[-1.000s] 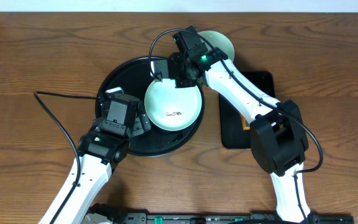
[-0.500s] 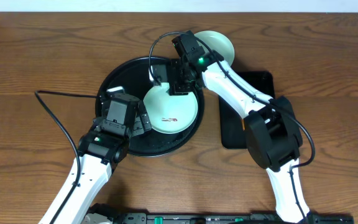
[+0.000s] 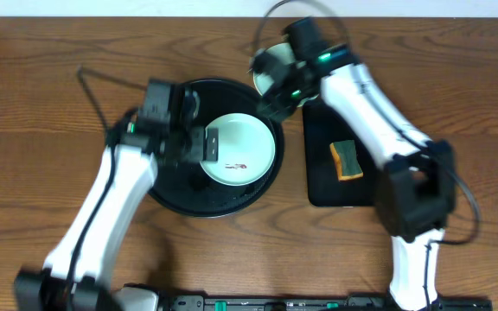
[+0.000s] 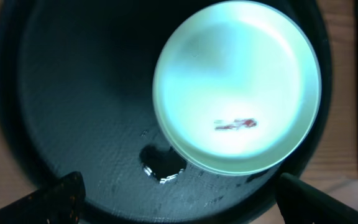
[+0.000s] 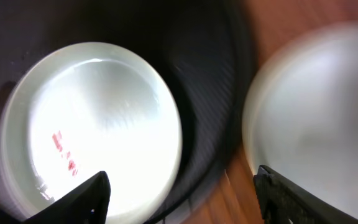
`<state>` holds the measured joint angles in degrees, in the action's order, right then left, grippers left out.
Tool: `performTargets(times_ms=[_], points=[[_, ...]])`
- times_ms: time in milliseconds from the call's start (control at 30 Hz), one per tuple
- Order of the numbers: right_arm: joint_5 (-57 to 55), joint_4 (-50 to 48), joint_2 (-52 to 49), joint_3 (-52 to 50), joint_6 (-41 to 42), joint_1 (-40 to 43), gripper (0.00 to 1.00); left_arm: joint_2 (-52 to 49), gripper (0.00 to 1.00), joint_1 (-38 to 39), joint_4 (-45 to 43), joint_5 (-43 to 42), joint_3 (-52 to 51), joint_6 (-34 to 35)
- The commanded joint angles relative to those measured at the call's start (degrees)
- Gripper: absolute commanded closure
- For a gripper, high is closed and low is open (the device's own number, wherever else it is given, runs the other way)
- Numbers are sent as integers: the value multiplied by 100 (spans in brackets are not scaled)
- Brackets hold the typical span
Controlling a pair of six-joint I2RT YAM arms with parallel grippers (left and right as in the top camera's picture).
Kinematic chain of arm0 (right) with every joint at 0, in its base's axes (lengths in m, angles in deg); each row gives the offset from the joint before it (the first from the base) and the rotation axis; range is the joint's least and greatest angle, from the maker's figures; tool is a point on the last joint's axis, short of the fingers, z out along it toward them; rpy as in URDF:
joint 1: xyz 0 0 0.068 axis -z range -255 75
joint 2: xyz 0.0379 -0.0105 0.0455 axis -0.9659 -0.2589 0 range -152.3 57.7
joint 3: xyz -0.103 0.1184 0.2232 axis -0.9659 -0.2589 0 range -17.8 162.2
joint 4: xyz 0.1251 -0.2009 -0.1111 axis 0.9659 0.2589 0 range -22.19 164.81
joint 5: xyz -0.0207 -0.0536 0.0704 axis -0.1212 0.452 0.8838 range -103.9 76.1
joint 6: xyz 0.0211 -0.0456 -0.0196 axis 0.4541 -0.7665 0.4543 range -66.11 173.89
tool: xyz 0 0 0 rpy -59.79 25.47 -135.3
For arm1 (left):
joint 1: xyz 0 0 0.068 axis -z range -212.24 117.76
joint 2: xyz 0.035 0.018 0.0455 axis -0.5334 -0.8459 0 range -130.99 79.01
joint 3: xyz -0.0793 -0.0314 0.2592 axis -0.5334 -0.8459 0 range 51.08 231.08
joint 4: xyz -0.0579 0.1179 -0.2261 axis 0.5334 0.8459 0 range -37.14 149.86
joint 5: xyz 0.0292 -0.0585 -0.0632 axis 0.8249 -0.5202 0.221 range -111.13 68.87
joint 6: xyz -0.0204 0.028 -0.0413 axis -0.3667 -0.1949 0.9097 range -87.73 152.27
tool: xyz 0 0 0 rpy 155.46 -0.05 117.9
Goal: Clean dirty plates on tray and stack at the side
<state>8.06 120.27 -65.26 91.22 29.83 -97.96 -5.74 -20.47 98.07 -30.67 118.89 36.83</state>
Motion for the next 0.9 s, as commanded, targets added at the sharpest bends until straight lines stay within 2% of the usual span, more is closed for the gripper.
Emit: performTargets(times_ms=[0, 33, 67, 133, 167, 300, 467, 867], points=[[129, 496, 621, 166, 940, 538, 28, -778, 1, -149, -114, -651, 496, -562], [122, 693, 686, 166, 949, 684, 28, -920, 0, -168, -269, -651, 522, -562], [109, 885, 741, 166, 951, 841, 28, -1023, 5, -188, -413, -651, 525, -564], [85, 1244, 796, 166, 1078, 1200, 28, -1193, 34, -210, -614, -651, 518, -901], [85, 1388, 796, 166, 1165, 1366, 28, -1270, 36, -210, -684, -651, 518, -1115], [197, 1915, 785, 129, 1290, 2004, 28, -1563, 29, -221, -957, -634, 518, -1445], [402, 2267, 785, 101, 1285, 2503, 28, -2068, 28, -223, -1095, -632, 518, -1443], [101, 2380, 785, 101, 1113, 2592, 24, -2750, 30, -308, -1705, -632, 516, -1440]])
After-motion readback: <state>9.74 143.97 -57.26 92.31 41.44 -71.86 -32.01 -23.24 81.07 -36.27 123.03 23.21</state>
